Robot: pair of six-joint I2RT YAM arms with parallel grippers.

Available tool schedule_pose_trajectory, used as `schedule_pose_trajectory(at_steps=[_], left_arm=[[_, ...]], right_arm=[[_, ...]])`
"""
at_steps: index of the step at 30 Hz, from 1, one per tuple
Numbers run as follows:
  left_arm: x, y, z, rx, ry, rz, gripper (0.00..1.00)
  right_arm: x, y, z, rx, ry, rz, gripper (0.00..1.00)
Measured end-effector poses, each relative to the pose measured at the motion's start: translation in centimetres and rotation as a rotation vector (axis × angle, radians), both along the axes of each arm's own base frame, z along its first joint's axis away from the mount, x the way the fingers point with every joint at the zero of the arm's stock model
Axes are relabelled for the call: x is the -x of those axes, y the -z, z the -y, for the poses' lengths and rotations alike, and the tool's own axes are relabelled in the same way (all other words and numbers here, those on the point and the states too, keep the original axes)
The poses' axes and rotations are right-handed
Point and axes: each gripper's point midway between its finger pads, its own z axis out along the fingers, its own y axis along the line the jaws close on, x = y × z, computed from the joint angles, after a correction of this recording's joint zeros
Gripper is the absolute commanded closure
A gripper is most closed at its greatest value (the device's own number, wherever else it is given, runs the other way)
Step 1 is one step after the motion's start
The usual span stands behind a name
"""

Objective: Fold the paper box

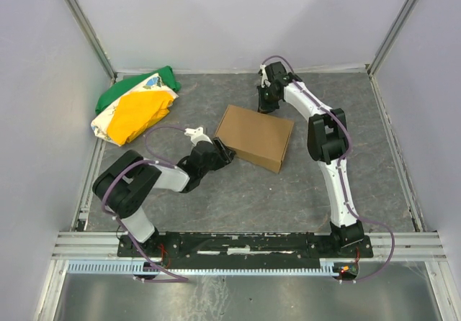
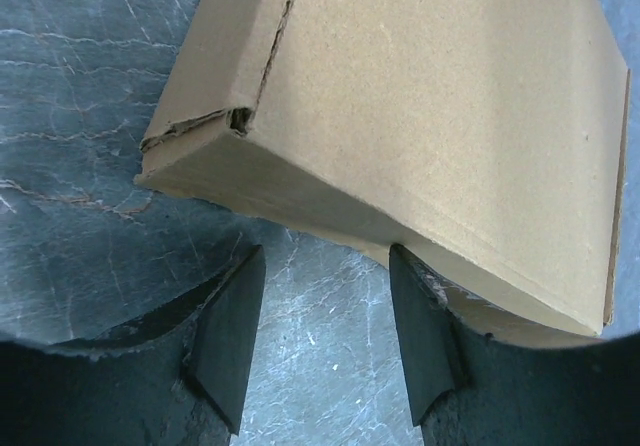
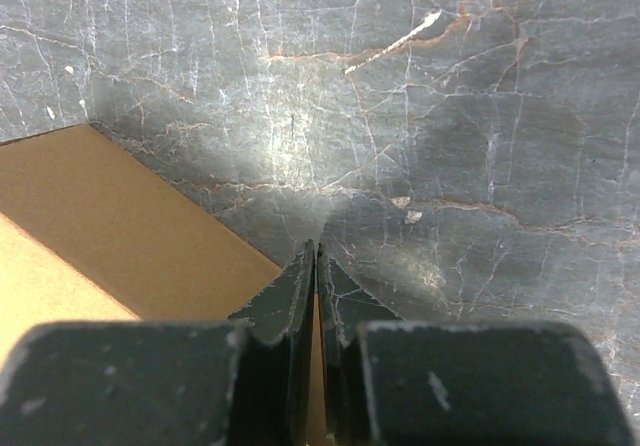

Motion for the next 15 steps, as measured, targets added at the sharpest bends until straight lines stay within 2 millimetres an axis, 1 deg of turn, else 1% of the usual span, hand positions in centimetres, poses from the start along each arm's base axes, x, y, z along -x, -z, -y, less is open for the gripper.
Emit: schedule_pose_trajectory(at_steps=[3, 4, 6, 7, 9, 11, 13, 15], left_arm=[[0.2, 0.2, -0.2, -0.017, 0.002, -0.020, 0.45], [0.4, 0.2, -0.3, -0.033, 0.005, -0.034, 0.55], [0.9, 0.4, -0.8, -0.080, 0.009, -0.076, 0.85], [1.3, 0.8, -1.3, -0.114, 0.008, -0.105, 0.96], [2.4, 1.5, -2.4, -0.177, 0.015, -0.157, 0.97], [3.4, 1.4, -3.0, -0.201, 0.028, -0.190, 0.97], [4.6, 1.2, -3.2, -0.215, 0.066, -0.223, 0.97], [5.9, 1.2, -2.8, -0.219, 0.122, -0.249, 0.93]], right_arm=[[0.3, 0.0, 0.1, -0.001, 0.006, -0.009, 0.89], [0.5, 0.0, 0.2, 0.000, 0.008, -0.015, 0.89], [1.2, 0.3, 0.3, 0.006, 0.011, -0.034, 0.90], [1.8, 0.6, 0.4, 0.013, 0.011, -0.056, 0.90], [2.8, 0.8, 0.0, 0.012, 0.007, -0.093, 0.90], [3.5, 0.8, -0.6, 0.018, -0.001, -0.108, 0.90], [4.1, 0.9, -0.9, 0.022, -0.009, -0.119, 0.91], [4.8, 0.9, -1.1, 0.026, -0.010, -0.132, 0.91]])
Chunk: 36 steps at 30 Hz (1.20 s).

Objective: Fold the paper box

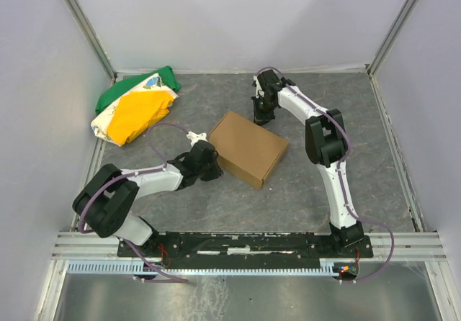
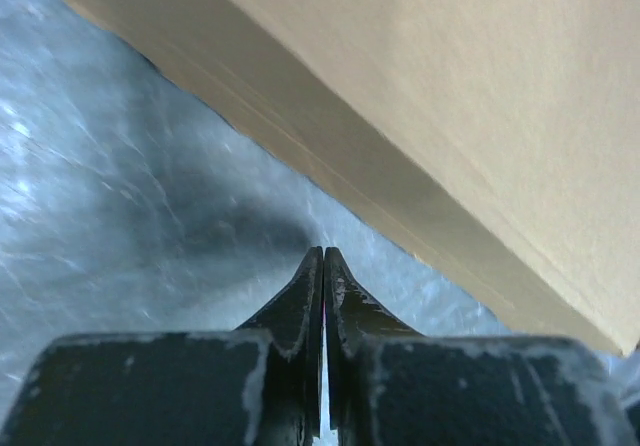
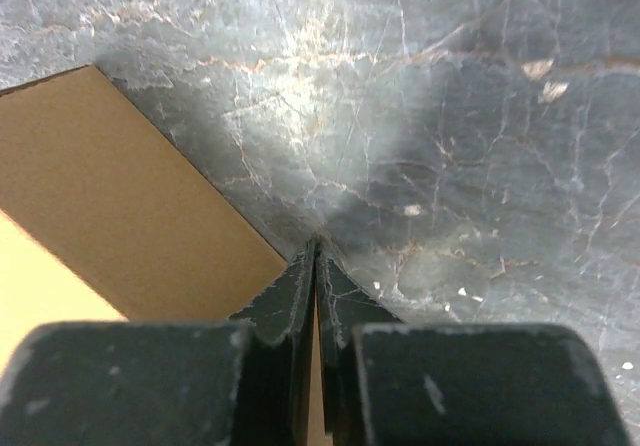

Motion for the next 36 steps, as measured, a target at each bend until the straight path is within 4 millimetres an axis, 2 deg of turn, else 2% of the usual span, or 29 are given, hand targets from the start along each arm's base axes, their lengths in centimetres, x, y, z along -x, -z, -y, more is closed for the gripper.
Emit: schedule_pose_trajectory(at_steps=[4, 8, 14, 19, 23, 30, 33, 36], left_arm=[[3.0, -0.1, 1.5, 0.010, 0.135, -0.053, 0.83], [6.1, -0.2, 2.9, 0.030, 0.261, -0.103, 0.74], [9.6, -0.7, 4.7, 0.069, 0.378, -0.120, 0.71], [10.0, -1.4, 6.8, 0.131, 0.397, -0.098, 0.71], [10.1, -0.8, 8.2, 0.173, 0.383, -0.111, 0.71], [10.7, 0.2, 9.9, 0.257, 0.358, -0.124, 0.70], [10.7, 0.2, 11.0, 0.291, 0.358, -0.116, 0.66], [10.5, 0.0, 11.8, 0.318, 0.345, -0.096, 0.61]], right_arm=[[1.2, 0.0, 0.3, 0.015, 0.017, -0.023, 0.93], [2.3, 0.1, 1.7, 0.066, 0.061, -0.037, 0.93], [4.8, 0.3, 4.5, 0.153, 0.136, -0.048, 0.93], [8.1, 0.5, 7.1, 0.192, 0.189, -0.067, 0.94], [10.0, 0.6, 8.2, 0.184, 0.219, -0.069, 0.94], [10.9, 0.5, 7.8, 0.113, 0.238, -0.020, 0.94], [11.2, 0.6, 7.3, 0.090, 0.237, -0.001, 0.95], [10.6, 0.5, 7.2, 0.088, 0.244, 0.031, 0.95]])
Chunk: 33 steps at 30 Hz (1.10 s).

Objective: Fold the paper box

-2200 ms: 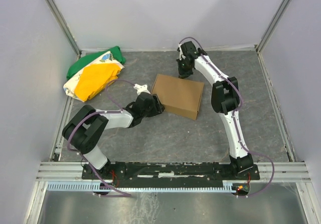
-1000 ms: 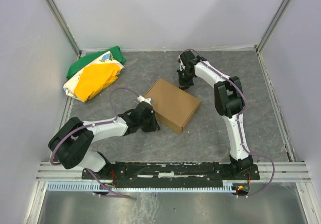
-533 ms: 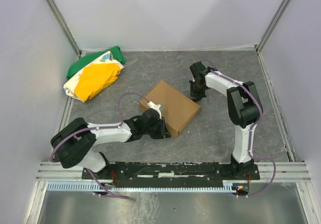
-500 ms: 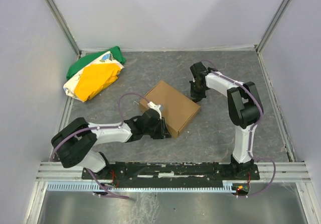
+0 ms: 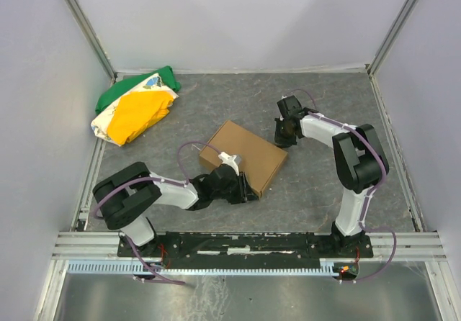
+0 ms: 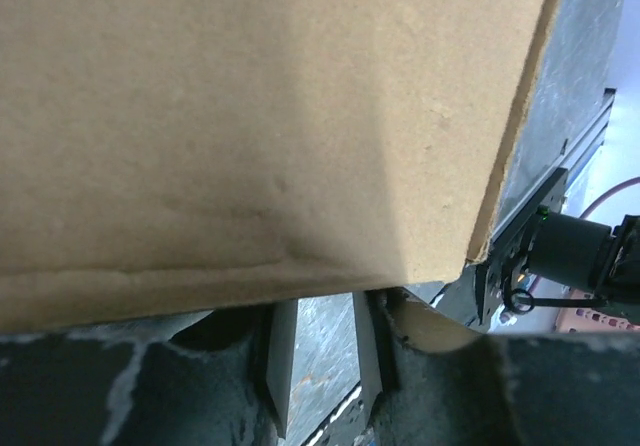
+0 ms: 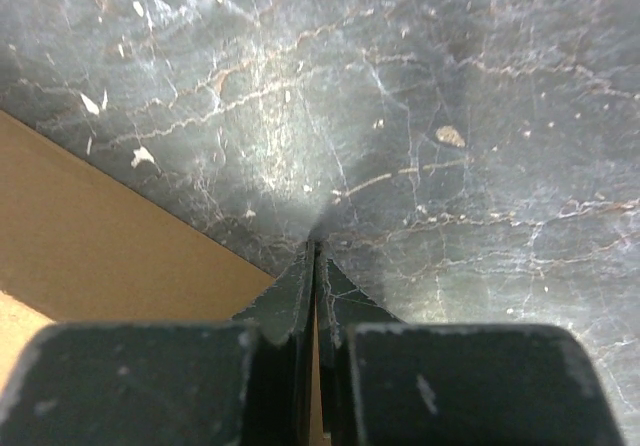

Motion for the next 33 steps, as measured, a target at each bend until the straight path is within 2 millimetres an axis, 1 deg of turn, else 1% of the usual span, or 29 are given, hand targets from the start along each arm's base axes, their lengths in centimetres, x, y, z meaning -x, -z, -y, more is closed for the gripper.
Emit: schedule_pose_trajectory(at_steps=[6, 10, 13, 16, 18, 19, 20, 21, 22, 23, 25, 28, 30, 33], left_arm=[[-0.5, -0.3, 1.1, 0.039, -0.021, 0.033, 0.59], [-0.8, -0.3, 1.2, 0.021, -0.031, 0.031, 0.58], [-1.0, -0.3, 0.7, -0.026, -0.048, 0.020, 0.59], [-1.3, -0.3, -1.4, -0.131, -0.094, 0.026, 0.59], [-1.5, -0.4, -3.3, -0.218, -0.122, 0.041, 0.59], [-1.5, -0.6, -4.6, -0.272, -0.141, 0.053, 0.59], [-1.6, -0.9, -5.7, -0.314, -0.156, 0.065, 0.58], [-1.6, -1.2, -6.6, -0.348, -0.168, 0.077, 0.52], [-1.8, -1.6, -8.0, -0.399, -0.191, 0.098, 0.46], [-2.0, -2.0, -9.1, -0.436, -0.210, 0.117, 0.43], [-2.5, -2.6, -11.5, -0.515, -0.262, 0.157, 0.39], [-3.3, -2.7, -15.1, -0.642, -0.336, 0.202, 0.40], [-3.9, -2.5, -16.6, -0.696, -0.366, 0.218, 0.43], [-4.5, -2.1, -17.8, -0.745, -0.378, 0.226, 0.49]], right_arm=[[-1.3, 0.0, 0.3, 0.022, 0.017, 0.047, 0.95], [-1.9, -0.1, 0.3, 0.062, 0.010, 0.034, 0.95], [-2.1, -0.1, 0.1, 0.100, -0.001, 0.017, 0.95], [-2.1, -0.2, -0.3, 0.134, -0.026, -0.011, 0.95], [-2.1, -0.2, -0.2, 0.153, -0.035, -0.028, 0.95], [-2.2, -0.2, -0.1, 0.163, -0.039, -0.037, 0.95], [-2.2, -0.3, -0.1, 0.169, -0.044, -0.048, 0.95], [-2.2, -0.2, 0.0, 0.178, -0.048, -0.058, 0.95], [-2.2, -0.3, 0.0, 0.183, -0.051, -0.067, 0.95], [-2.3, -0.3, 0.0, 0.191, -0.057, -0.079, 0.95], [-2.7, -0.3, -0.2, 0.194, -0.070, -0.093, 0.95], [-3.5, -0.4, -0.7, 0.185, -0.088, -0.101, 0.95], [-3.7, -0.4, -0.9, 0.180, -0.095, -0.102, 0.94], [-3.5, -0.3, -0.4, 0.200, -0.088, -0.110, 0.97]])
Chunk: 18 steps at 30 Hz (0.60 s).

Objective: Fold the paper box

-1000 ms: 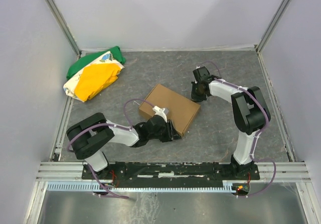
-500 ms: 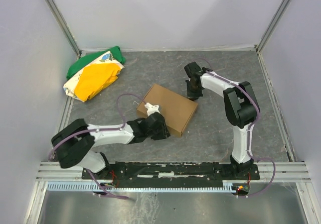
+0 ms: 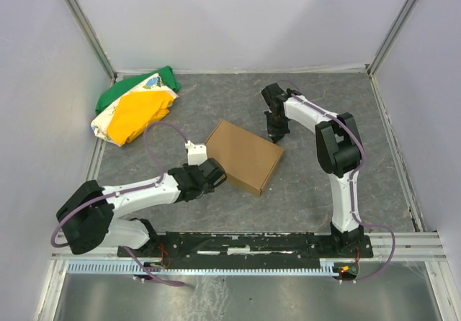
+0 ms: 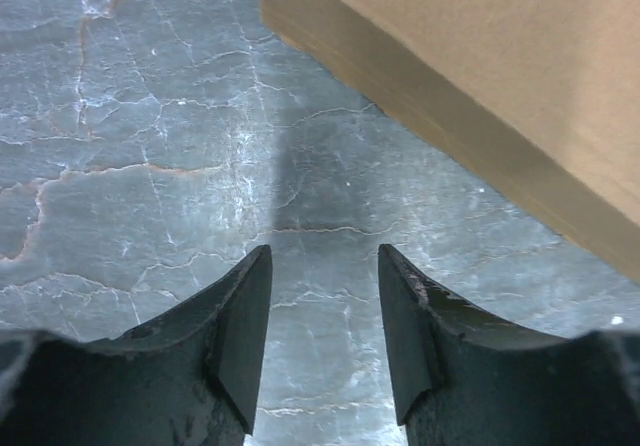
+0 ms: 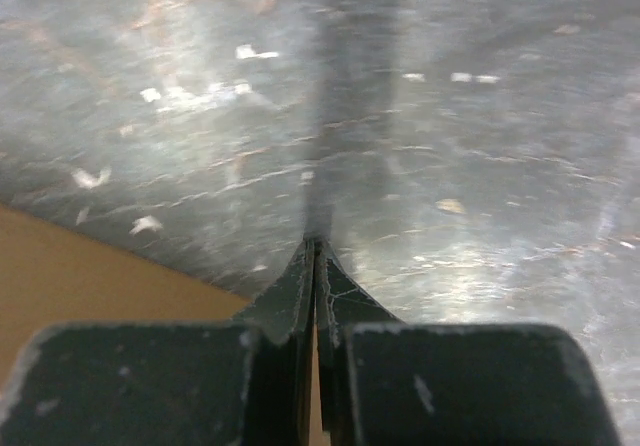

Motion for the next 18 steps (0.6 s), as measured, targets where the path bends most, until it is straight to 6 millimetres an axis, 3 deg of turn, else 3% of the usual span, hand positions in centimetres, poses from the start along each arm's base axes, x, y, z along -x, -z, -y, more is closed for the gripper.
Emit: schedule_pose_trajectory(at_steps=[4, 7, 11, 15, 18], left_arm=[[0.3, 1.4, 0.3, -0.025, 0.030, -0.050, 0.54], [0.6, 1.5, 2.4, 0.054, 0.088, -0.072, 0.56], [1.5, 1.1, 6.6, 0.238, 0.218, -0.087, 0.54], [2.2, 1.1, 9.7, 0.327, 0.310, -0.122, 0.54], [2.0, 2.0, 12.1, 0.363, 0.355, -0.155, 0.54]], right_arm=[[1.3, -0.2, 3.0, 0.090, 0.103, 0.047, 0.98], [4.9, -1.2, 7.4, 0.163, 0.214, 0.067, 0.91], [7.7, -6.0, 11.6, 0.186, 0.354, 0.214, 0.69], [9.2, -11.7, 12.9, 0.122, 0.428, 0.414, 0.55], [10.8, -13.8, 13.5, 0.078, 0.451, 0.490, 0.52]])
